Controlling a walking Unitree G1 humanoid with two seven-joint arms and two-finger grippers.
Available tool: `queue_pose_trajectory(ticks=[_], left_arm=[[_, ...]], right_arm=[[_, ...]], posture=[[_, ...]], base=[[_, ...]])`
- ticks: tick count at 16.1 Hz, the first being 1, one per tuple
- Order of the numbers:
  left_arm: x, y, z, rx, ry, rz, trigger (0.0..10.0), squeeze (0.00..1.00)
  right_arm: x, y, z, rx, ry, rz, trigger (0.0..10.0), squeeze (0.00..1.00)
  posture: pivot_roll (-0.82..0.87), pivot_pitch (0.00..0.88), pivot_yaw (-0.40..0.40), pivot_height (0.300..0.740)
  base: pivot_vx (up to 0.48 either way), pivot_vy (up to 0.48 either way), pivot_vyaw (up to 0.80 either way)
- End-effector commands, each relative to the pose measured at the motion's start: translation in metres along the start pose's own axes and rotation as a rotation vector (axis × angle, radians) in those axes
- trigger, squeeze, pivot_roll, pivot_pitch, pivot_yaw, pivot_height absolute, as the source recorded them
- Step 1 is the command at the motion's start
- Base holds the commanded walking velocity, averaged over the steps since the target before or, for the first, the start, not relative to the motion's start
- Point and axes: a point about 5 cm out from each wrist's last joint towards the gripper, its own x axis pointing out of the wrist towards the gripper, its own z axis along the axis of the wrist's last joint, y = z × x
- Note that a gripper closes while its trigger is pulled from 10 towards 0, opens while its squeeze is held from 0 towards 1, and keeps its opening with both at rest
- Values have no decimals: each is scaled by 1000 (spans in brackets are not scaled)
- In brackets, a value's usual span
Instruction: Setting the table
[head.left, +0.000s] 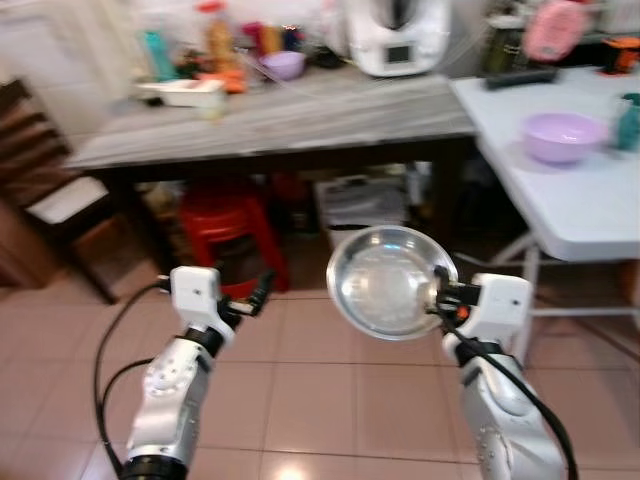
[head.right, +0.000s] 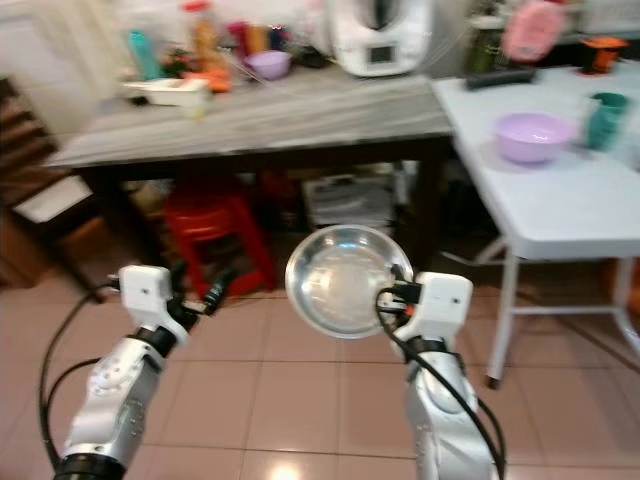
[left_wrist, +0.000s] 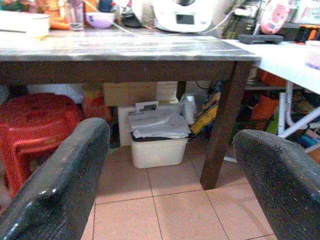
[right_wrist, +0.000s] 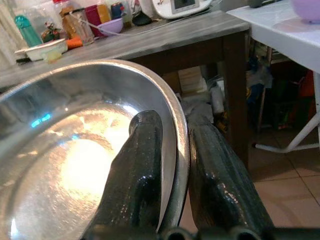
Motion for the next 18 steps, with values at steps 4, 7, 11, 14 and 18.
queue_pose_trajectory(ticks=[4,7,11,14,18], left_arm=[[1,1,4,2,-15,-9,10000,0],[1,0,3,-3,-14,-15,10000,0],[2,-2,3,-6,-14,-23,10000,0],[3,-4,3,-8,-14,-33,10000,0],[4,-6,3,-9,-13,-43,10000,0]], right_arm=[[0,0,4,-6,-25,2,10000,0],[0,0,4,-6,-24,-1,10000,0],[1,0,4,-10,-25,2,10000,0],[1,0,5,-8,-29,-1,10000,0],[2,-1,5,-10,-32,-7,10000,0]], posture=[[-84,0,143,740],[-86,0,143,740],[-88,0,142,740],[-90,0,142,740],[-90,0,143,740]], base=[[329,0,408],[374,0,406],[370,0,405],[385,0,267],[385,0,0]])
